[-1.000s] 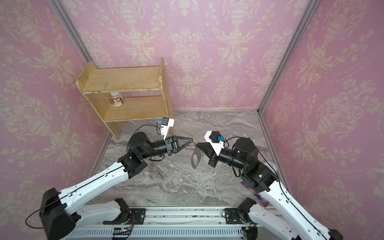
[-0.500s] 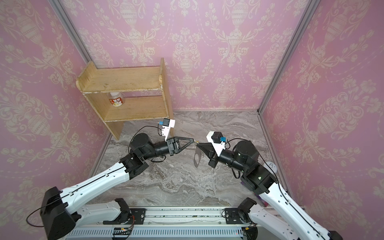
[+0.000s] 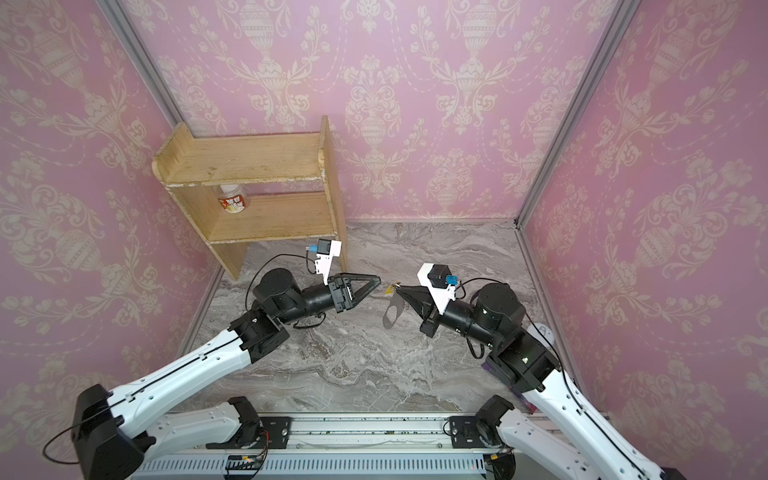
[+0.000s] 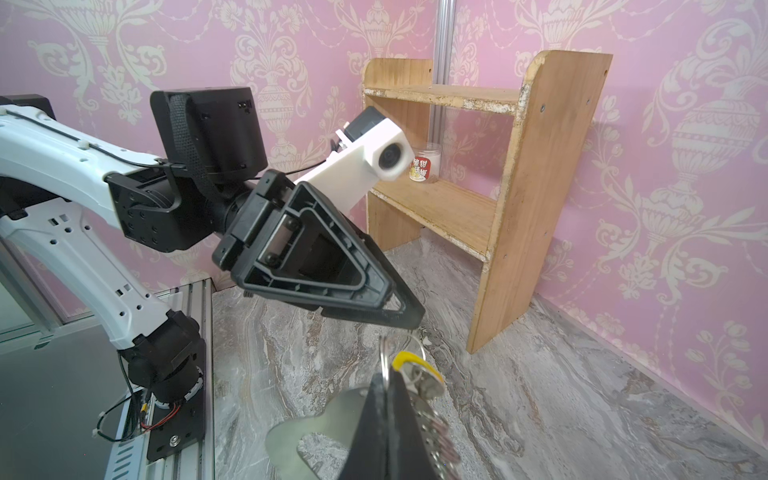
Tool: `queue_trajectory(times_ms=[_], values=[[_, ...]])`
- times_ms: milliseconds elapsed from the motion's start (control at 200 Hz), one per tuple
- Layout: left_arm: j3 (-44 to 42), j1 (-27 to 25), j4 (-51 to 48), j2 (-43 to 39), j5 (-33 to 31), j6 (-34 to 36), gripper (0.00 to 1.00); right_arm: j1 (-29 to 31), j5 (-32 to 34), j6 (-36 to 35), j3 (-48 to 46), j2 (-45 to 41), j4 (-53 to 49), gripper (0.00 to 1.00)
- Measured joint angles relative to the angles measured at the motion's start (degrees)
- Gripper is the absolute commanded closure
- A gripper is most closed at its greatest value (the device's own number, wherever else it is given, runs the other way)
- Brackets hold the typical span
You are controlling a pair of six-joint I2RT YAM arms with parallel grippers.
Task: Put the keys on the keyring
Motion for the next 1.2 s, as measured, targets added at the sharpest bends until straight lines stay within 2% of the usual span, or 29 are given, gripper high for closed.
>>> queue_trajectory(times_ms=[140, 295, 390, 520, 710, 885, 1196], values=[[5.40, -0.11, -6.36, -0.55, 2.05, 7.72, 0.48, 0.00, -1.11, -0.59, 1.18, 1.33, -1.95, 1.00], [12.55, -1.75, -19.17, -0.63, 4.59, 23.28, 0.45, 0.00, -2.84, -1.22, 3.28, 3.85, -4.50, 1.00], [13.18, -2.45, -25.16, -1.36, 5.95, 31.61, 0.42, -0.13, -4.13, -1.40, 4.55, 4.98, -5.27, 1.00], [12.70, -2.47, -30.27, -2.27, 5.95, 38.88, 0.42, -0.87, -5.79, -1.36, 5.27, 5.01, -5.81, 1.00], [12.55, -2.47, -31.74, -2.60, 5.68, 42.88, 0.45, -0.92, -8.50, -1.11, 5.51, 5.01, -6.21, 1.00], [12.48, -2.49, -29.75, -2.60, 5.64, 43.06, 0.45, -0.92, -9.66, -0.22, 5.51, 5.01, -5.73, 1.00], [11.80, -2.80, -24.59, -2.60, 4.24, 43.04, 0.53, -0.92, -12.00, -0.02, 5.51, 5.77, -5.27, 1.00]])
